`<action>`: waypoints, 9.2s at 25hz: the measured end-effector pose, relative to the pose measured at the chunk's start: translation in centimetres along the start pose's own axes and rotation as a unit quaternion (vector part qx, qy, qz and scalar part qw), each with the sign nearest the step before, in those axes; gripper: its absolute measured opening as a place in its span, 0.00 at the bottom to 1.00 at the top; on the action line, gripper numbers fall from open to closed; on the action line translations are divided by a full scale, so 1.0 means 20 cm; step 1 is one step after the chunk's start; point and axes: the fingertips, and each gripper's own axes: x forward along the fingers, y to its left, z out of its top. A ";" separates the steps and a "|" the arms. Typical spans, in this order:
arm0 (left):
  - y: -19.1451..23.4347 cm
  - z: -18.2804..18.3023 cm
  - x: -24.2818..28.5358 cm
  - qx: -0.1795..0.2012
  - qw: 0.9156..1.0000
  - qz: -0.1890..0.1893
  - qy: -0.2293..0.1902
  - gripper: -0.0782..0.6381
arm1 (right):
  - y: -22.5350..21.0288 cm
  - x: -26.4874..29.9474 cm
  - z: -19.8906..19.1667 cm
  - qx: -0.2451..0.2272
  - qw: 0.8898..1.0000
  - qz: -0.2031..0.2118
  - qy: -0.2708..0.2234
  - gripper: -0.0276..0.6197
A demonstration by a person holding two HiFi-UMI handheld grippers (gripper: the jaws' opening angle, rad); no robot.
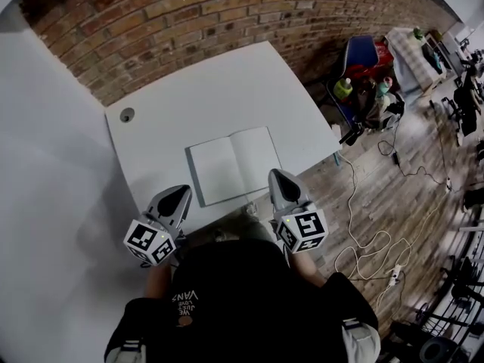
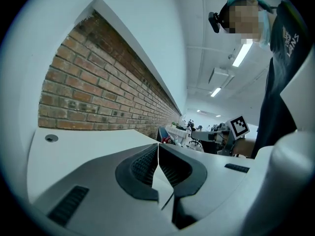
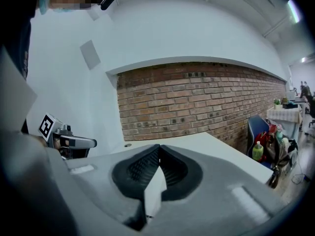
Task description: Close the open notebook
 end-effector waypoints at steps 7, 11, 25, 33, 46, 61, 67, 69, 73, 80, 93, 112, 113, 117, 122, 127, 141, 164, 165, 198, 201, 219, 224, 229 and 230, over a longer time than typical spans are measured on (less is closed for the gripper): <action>0.09 -0.02 0.12 -0.019 0.999 0.040 -0.002 0.12 | -0.14 0.17 0.02 -0.011 0.999 0.025 0.017 0.04; 0.15 -0.04 0.18 -0.033 0.997 0.066 0.002 0.12 | -0.19 0.27 0.03 -0.017 0.999 0.041 0.026 0.04; 0.32 -0.22 0.29 -0.094 0.982 0.162 0.028 0.12 | -0.35 0.52 -0.17 -0.038 0.991 0.085 0.100 0.04; 0.34 -0.38 0.30 -0.144 0.972 0.175 0.066 0.12 | -0.38 0.59 -0.31 -0.040 0.984 0.101 0.138 0.04; 0.42 -0.55 0.31 -0.199 0.950 0.207 0.119 0.12 | -0.40 0.65 -0.53 -0.040 0.973 0.119 0.196 0.04; 0.46 -0.65 0.35 -0.224 0.933 0.219 0.176 0.13 | -0.44 0.68 -0.78 -0.061 0.950 0.122 0.282 0.04; 0.47 -0.69 0.35 -0.219 0.926 0.229 0.203 0.18 | -0.46 0.67 -0.81 -0.059 0.946 0.122 0.294 0.04; 0.48 -0.69 0.35 -0.220 0.925 0.232 0.205 0.19 | -0.46 0.67 -0.82 -0.061 0.945 0.122 0.297 0.04; 0.49 -0.72 0.36 -0.228 0.921 0.233 0.214 0.31 | -0.46 0.67 -0.84 -0.061 0.943 0.122 0.305 0.04; 0.48 -0.74 0.39 -0.227 0.915 0.239 0.234 0.36 | -0.47 0.67 -0.87 -0.063 0.941 0.122 0.309 0.04; 0.49 -0.77 0.39 -0.229 0.906 0.253 0.252 0.40 | -0.46 0.68 -0.88 -0.075 0.940 0.122 0.311 0.04; 0.49 -0.77 0.39 -0.308 0.894 0.258 0.200 0.34 | -0.46 0.67 -0.88 -0.092 0.943 0.117 0.299 0.04; 0.49 -0.77 0.39 -0.311 0.893 0.258 0.200 0.33 | -0.46 0.67 -0.88 -0.093 0.943 0.117 0.299 0.04; 0.49 -0.78 0.39 -0.329 0.890 0.252 0.190 0.21 | -0.45 0.68 -0.88 -0.090 0.944 0.117 0.296 0.04; 0.50 -0.79 0.39 -0.347 0.888 0.242 0.182 0.16 | -0.46 0.68 -0.88 -0.090 0.944 0.117 0.297 0.04; 0.50 -0.77 0.38 -0.359 0.888 0.229 0.171 0.15 | -0.46 0.68 -0.88 -0.091 0.943 0.117 0.297 0.04; 0.41 -0.57 0.37 -0.365 0.906 0.187 0.110 0.15 | -0.46 0.68 -0.88 -0.096 0.942 0.118 0.300 0.04; 0.16 -0.25 0.55 -0.321 0.940 0.084 0.072 0.16 | -0.46 0.67 -0.88 -0.079 0.944 0.119 0.297 0.04; 0.15 -0.25 0.55 -0.319 0.941 0.082 0.073 0.16 | -0.46 0.67 -0.88 -0.079 0.944 0.120 0.298 0.04; -0.03 -0.15 0.79 -0.299 0.951 -0.019 0.078 0.17 | -0.57 0.56 -0.73 -0.042 0.961 0.080 0.262 0.04; -0.04 -0.15 0.81 -0.297 0.951 -0.025 0.079 0.17 | -0.59 0.55 -0.73 -0.038 0.962 0.071 0.261 0.04; -0.11 -0.12 0.92 -0.295 0.949 -0.072 0.089 0.17 | -0.72 0.46 -0.67 -0.024 0.968 0.025 0.250 0.04; -0.14 -0.12 0.96 -0.292 0.949 -0.081 0.092 0.18 | -0.74 0.44 -0.67 -0.020 0.968 0.018 0.249 0.04; -0.16 -0.13 0.99 -0.284 0.950 -0.089 0.096 0.18 | -0.77 0.42 -0.67 -0.017 0.969 0.011 0.247 0.04; -0.17 -0.13 1.00 -0.284 0.950 -0.091 0.097 0.18 | -0.77 0.42 -0.66 -0.017 0.969 0.010 0.247 0.04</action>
